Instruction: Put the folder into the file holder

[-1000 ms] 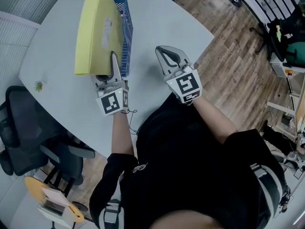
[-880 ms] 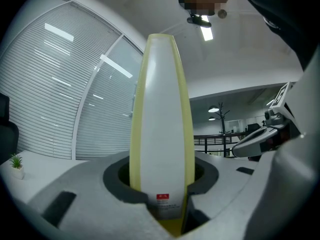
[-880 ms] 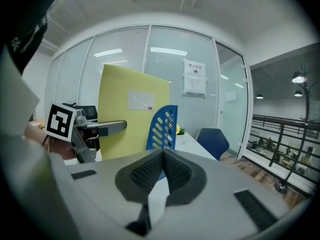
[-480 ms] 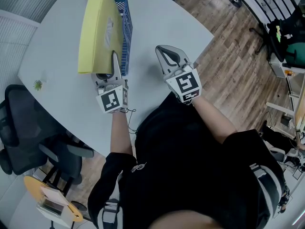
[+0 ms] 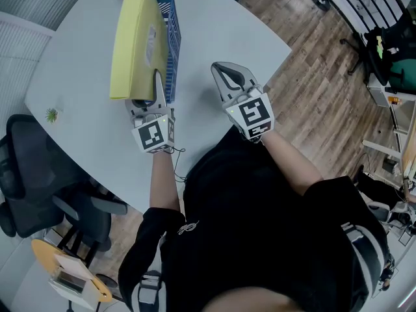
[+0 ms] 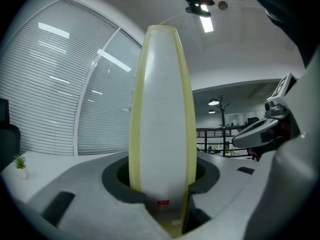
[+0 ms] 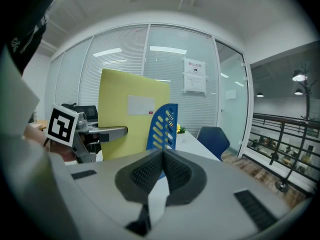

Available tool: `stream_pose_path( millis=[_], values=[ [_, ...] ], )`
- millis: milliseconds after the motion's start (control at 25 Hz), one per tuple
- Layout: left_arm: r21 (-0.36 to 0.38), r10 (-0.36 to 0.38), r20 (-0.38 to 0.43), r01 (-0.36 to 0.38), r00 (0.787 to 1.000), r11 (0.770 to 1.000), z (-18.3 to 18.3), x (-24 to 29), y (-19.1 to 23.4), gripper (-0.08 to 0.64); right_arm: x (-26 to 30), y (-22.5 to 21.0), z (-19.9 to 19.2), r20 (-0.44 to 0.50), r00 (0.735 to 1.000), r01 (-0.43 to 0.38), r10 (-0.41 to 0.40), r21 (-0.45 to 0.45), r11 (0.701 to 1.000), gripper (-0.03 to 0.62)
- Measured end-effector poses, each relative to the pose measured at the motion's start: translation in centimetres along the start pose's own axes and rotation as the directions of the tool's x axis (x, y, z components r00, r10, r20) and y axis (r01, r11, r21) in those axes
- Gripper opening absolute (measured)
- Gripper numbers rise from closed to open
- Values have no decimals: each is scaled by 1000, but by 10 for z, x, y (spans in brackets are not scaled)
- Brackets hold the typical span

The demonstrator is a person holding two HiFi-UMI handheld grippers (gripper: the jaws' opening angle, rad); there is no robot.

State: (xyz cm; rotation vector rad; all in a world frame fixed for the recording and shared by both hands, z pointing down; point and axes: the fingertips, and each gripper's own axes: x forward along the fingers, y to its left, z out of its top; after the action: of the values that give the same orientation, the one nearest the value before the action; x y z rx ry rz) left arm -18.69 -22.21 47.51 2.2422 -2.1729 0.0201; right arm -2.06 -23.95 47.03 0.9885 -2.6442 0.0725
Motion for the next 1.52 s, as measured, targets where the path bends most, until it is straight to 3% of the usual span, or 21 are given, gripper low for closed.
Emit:
stream_pose_path(
  millis=[1520],
  values=[
    [-29, -8, -95, 5, 995, 1000, -27, 2, -4, 210, -3, 3, -9, -21, 1000, -5, 6, 10, 1000, 5]
  ],
)
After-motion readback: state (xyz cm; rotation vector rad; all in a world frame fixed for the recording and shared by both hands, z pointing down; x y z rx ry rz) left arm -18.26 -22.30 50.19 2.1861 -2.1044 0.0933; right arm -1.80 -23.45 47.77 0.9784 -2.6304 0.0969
